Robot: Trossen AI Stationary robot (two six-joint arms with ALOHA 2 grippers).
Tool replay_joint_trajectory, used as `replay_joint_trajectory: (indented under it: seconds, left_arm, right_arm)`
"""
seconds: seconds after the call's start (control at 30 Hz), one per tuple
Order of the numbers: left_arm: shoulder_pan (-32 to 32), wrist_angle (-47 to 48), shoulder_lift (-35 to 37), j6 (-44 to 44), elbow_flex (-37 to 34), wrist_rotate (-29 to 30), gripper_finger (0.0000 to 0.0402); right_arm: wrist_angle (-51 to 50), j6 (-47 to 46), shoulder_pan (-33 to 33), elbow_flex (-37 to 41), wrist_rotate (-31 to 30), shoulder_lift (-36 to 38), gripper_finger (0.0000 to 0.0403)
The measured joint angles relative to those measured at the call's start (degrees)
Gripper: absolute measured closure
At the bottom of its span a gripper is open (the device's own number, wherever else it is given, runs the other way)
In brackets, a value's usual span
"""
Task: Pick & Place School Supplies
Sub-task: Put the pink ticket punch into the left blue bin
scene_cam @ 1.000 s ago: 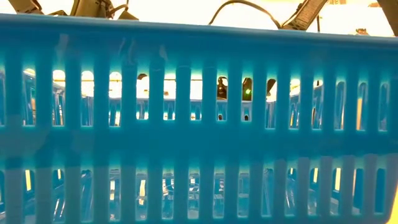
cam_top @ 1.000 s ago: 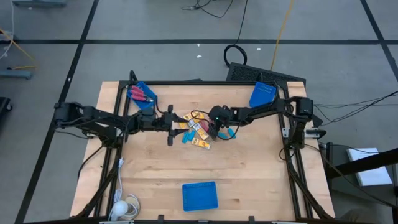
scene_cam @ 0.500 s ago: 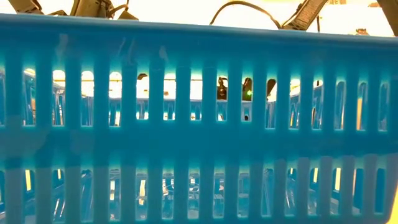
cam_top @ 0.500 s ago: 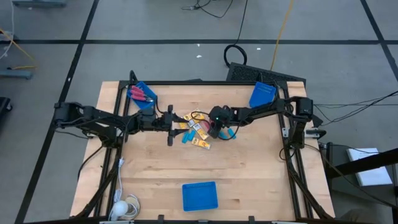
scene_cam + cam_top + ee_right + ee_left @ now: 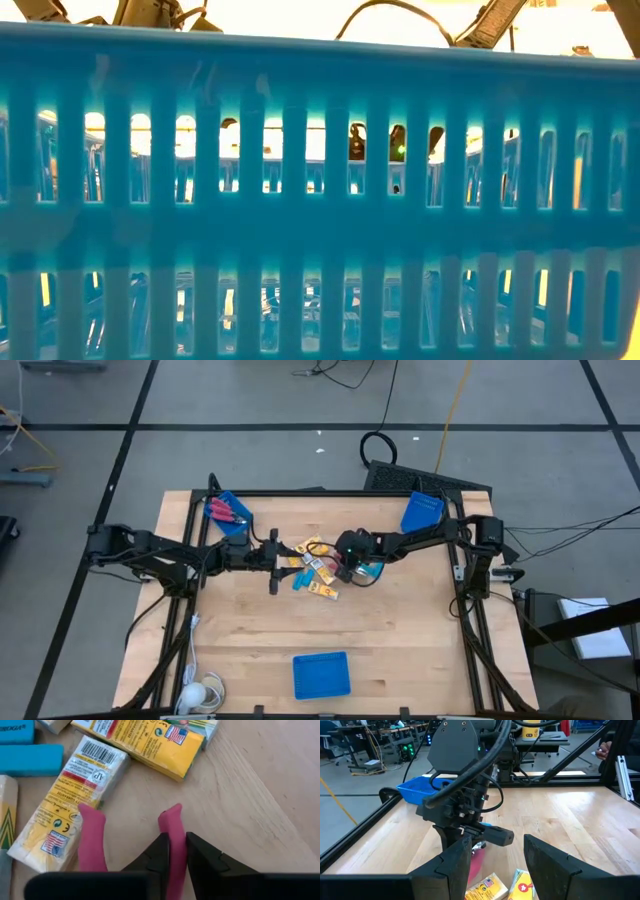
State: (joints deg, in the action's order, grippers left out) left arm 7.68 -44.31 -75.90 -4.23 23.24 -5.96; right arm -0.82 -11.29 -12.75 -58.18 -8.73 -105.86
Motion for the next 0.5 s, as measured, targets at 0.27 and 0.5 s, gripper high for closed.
replay_joint_trajectory:
  seconds: [0.27, 0.5]
  left_arm:
    - [0.0, 0.6, 0.0, 0.0, 0.0, 0.0, 0.0215]
    - [0.0, 0.8, 0.1, 0.1, 0.0, 0.0, 0.0215]
  right_arm:
    - [3.0, 2.5, 0.0, 0.1, -0.1, 1.8, 0.0369]
    - [5.2, 4.5, 0.1, -0.1, -0.3, 3.9, 0.0374]
